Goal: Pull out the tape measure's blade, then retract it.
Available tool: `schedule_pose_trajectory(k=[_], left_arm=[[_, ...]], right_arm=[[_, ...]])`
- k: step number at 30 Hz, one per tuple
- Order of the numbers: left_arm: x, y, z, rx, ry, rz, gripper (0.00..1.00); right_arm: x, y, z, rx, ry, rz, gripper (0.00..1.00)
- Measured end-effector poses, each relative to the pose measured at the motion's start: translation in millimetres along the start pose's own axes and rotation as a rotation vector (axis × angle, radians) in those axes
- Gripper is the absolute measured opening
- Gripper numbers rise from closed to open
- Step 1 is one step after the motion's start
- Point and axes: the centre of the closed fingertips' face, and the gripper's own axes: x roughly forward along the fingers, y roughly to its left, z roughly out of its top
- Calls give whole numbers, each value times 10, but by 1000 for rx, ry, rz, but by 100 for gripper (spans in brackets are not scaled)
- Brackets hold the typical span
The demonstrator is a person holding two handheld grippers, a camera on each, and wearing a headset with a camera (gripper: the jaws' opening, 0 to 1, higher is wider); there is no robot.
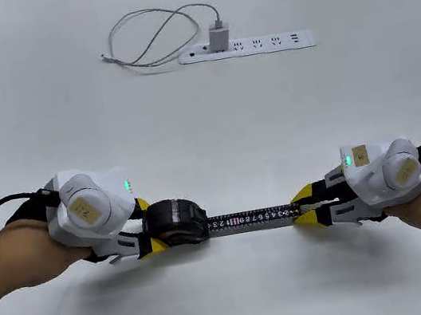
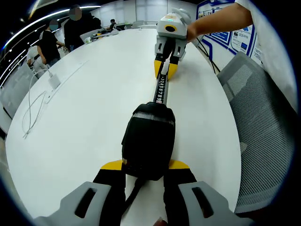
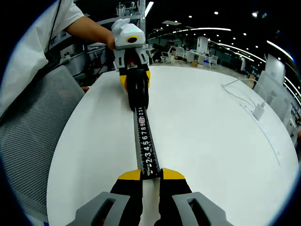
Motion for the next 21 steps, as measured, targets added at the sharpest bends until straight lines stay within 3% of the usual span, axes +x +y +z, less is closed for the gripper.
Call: schedule_pose_trajectory(k=[21], left_arm=[[-3, -16, 12, 11, 7, -3, 26]], right_arm=[[-156, -24, -151, 5, 30, -18, 8]])
